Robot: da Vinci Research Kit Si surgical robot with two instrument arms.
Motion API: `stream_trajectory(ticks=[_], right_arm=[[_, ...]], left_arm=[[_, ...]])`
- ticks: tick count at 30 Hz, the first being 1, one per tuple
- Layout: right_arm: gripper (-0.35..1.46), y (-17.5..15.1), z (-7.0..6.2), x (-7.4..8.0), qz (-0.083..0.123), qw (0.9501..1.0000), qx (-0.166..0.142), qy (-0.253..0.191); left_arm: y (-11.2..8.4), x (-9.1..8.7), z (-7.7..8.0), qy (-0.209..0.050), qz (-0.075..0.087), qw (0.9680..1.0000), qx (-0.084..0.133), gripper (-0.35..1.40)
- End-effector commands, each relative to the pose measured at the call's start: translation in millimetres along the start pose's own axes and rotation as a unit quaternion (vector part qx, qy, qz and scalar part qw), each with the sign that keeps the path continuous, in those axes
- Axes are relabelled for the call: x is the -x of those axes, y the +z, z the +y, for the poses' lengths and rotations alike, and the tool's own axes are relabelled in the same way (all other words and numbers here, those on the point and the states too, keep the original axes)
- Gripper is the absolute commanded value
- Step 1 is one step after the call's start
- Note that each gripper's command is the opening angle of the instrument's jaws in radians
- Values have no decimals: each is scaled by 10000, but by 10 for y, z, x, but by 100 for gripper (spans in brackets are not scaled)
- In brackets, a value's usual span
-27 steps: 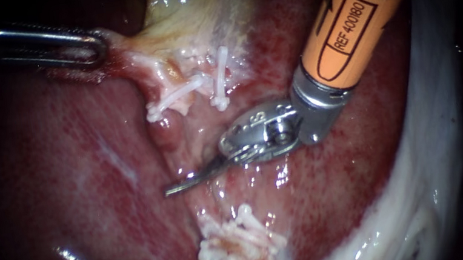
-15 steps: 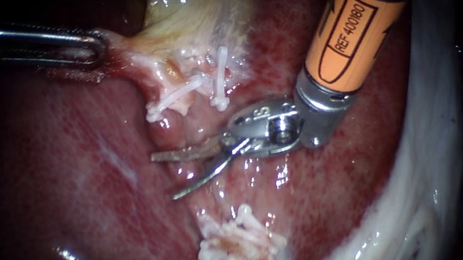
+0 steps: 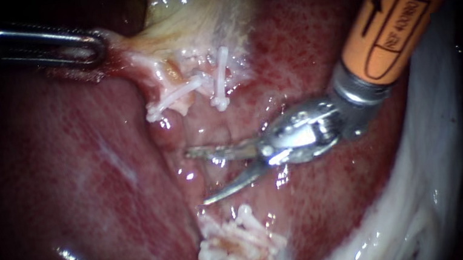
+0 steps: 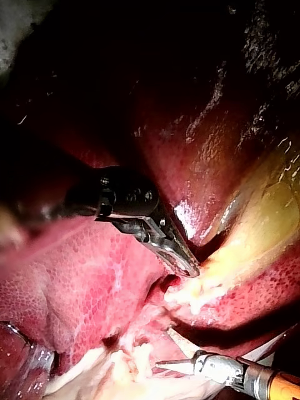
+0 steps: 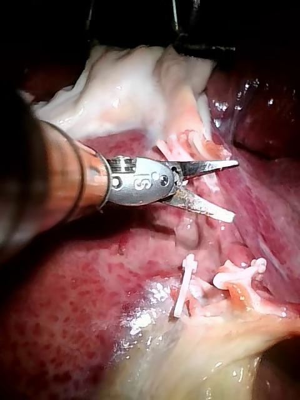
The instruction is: Go back from the cut right tube
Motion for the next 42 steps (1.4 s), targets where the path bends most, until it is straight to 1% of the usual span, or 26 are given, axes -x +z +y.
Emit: stream_trajectory(ticks=[1,2,3,4,7,9,10,14,17,18,20,24,28,29,32,40,42], right_arm=[[145,-8,-2,2,-216,9996,51,-160],[145,-17,-4,4,-413,9988,122,-241],[145,-28,-5,6,-678,9969,212,-350],[145,-36,-6,9,-862,9949,256,-456],[145,-63,-2,15,-1315,9879,362,-736],[145,-78,3,16,-1457,9853,436,-783],[145,-88,7,16,-1495,9845,479,-785],[145,-111,23,10,-1563,9830,578,-773],[145,-120,30,6,-1581,9834,570,-690],[145,-121,31,5,-1577,9836,542,-681],[145,-122,30,5,-1521,9856,356,-648],[145,-122,29,5,-1512,9858,328,-657],[145,-122,29,5,-1512,9858,328,-657],[145,-122,29,5,-1512,9858,328,-657],[145,-122,29,5,-1512,9858,328,-657],[145,-122,29,5,-1511,9858,327,-658],[145,-121,28,5,-1497,9862,285,-653]], left_arm=[[0,0,0,1,0,10000,-2,-35],[0,0,0,1,0,10000,-2,-35],[0,0,0,1,0,10000,-2,-35],[0,0,0,1,0,10000,-2,-35],[0,1,0,1,0,10000,-3,-35],[1,1,0,2,0,10000,-3,-35],[1,1,0,2,0,10000,-3,-35],[3,3,-1,8,2,10000,-9,-35],[7,6,-1,17,6,10000,-24,-35],[8,7,-1,20,7,10000,-30,-35],[14,10,-2,30,18,10000,-61,-35],[28,18,-4,52,10,10000,-16,-35],[49,30,-10,126,-105,9999,16,-35],[54,35,-13,112,-129,9998,27,-35],[62,42,-17,110,-189,9998,39,-35],[63,42,-17,113,-190,9997,42,-35],[61,40,-17,109,-192,9997,52,-35]])
